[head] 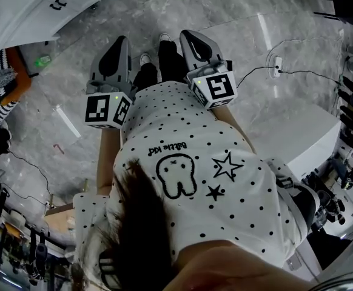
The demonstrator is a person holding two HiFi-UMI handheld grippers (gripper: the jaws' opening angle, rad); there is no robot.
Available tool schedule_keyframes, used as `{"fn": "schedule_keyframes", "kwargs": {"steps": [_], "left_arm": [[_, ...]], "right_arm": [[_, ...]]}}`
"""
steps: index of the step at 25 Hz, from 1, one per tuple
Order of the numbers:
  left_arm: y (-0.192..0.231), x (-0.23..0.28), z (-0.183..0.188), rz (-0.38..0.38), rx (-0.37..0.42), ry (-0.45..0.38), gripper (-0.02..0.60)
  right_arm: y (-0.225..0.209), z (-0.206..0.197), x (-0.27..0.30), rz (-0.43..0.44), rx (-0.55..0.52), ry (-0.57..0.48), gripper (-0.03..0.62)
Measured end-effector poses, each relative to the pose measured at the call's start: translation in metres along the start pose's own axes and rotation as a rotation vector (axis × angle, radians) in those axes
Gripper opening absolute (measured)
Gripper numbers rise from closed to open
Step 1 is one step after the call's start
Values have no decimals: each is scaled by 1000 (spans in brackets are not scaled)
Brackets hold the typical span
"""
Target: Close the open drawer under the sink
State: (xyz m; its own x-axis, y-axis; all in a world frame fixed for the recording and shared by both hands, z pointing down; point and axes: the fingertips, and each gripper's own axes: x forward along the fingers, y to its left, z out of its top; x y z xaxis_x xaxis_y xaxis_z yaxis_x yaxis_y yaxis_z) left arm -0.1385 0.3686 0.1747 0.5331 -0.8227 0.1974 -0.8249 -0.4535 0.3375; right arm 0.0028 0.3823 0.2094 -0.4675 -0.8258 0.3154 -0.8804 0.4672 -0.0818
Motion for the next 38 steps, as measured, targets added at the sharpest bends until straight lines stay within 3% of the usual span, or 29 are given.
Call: {"fn": "schedule_keyframes", "kwargs": {"steps": [11,23,31,38], "left_arm": [[8,61,29,122,-14,-74,8],[6,109,48,228,-32,-136,8],[-1,125,54,260,-38,-154,8],[17,135,50,273,-57,-130,8]], "right_arm": [[-62,30,47,98,-25,-9,14],[-130,45,71,144,-23,-43,14],[-150,47,77,169,-14,-50,14],[-154,42,95,167,-2,-24,14]]}}
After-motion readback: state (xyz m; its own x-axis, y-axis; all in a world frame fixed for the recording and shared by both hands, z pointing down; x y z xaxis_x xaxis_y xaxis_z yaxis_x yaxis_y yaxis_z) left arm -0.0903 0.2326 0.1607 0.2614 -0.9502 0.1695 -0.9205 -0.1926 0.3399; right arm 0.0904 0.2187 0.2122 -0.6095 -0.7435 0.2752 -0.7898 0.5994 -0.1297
